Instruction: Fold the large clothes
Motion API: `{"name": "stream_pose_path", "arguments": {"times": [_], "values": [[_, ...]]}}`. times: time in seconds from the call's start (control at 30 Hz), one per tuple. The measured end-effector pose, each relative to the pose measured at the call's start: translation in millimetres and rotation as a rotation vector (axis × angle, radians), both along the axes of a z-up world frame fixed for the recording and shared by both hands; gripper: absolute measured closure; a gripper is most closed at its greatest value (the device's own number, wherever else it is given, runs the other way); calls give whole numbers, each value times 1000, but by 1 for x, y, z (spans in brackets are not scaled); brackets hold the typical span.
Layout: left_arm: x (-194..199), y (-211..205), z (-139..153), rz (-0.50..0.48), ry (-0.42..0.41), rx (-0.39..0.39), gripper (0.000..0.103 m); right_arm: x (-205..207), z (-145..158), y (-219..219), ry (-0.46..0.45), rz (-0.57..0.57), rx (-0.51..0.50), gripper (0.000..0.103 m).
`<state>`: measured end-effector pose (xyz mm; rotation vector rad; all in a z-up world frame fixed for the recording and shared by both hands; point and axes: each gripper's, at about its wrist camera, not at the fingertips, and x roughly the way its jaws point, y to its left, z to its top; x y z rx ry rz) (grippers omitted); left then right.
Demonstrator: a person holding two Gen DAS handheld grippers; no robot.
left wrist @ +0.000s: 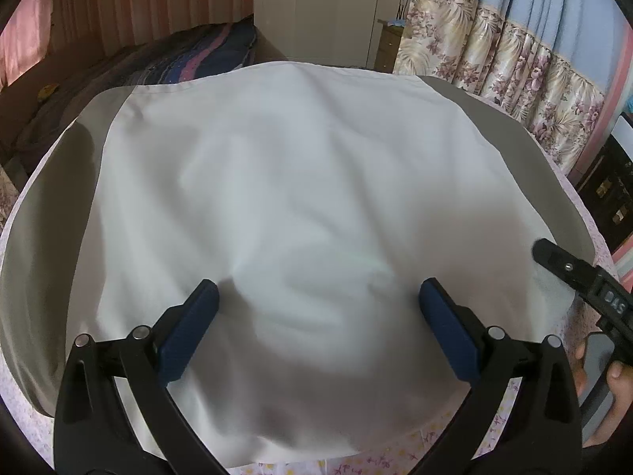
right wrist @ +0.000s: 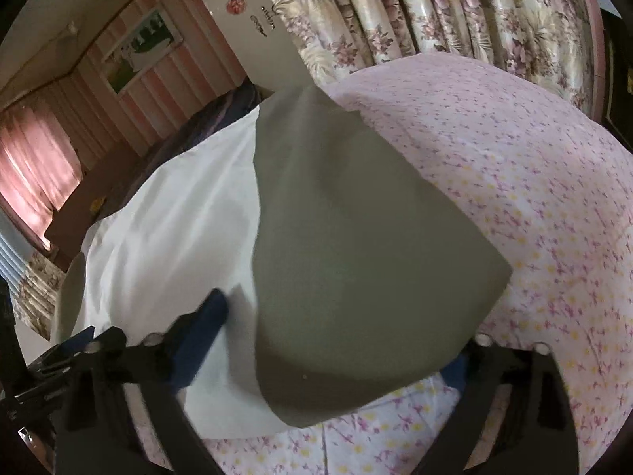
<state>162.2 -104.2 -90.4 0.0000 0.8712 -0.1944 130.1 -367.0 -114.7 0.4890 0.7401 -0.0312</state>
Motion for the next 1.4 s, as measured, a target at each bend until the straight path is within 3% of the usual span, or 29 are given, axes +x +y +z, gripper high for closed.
{"name": "stream_pose_path", "arguments": {"times": [0.13, 0.2, 0.27, 0.47, 0.57, 0.63, 0.7, 0.83, 1.0, 1.27, 1.4], "values": [[1, 0, -1, 2, 1, -4, 3, 3, 0, 3, 12, 23, -12, 29], [2, -1, -1, 2, 1, -3, 3, 0, 2, 6, 25, 53, 12, 50], [3, -3, -3, 0, 6, 5, 3, -7, 5, 8, 25, 65, 36, 55], [5, 0, -7, -6, 8, -9, 3, 1, -2, 5, 52, 64, 85, 49], [5, -1, -8, -5, 4, -3, 3, 11, -1, 11, 50, 76, 51, 49], [5, -1, -8, -5, 3, -6, 3, 17, 0, 13, 47, 81, 35, 54], [6, -1, -9, -7, 1, -7, 3, 19, 4, 15, 33, 101, 31, 68], [6, -2, -9, -5, 2, -9, 3, 18, 23, 30, -16, 132, -88, 74], [8, -1, -12, -9, 5, -22, 3, 15, 54, 40, -92, 176, -154, 75], [9, 11, -12, -28, 21, -84, 3, 22, 113, 102, -206, 331, -319, 78], [-1, 23, -5, -54, 20, -158, 22, 29, 127, 127, -225, 384, -351, 79]]}}
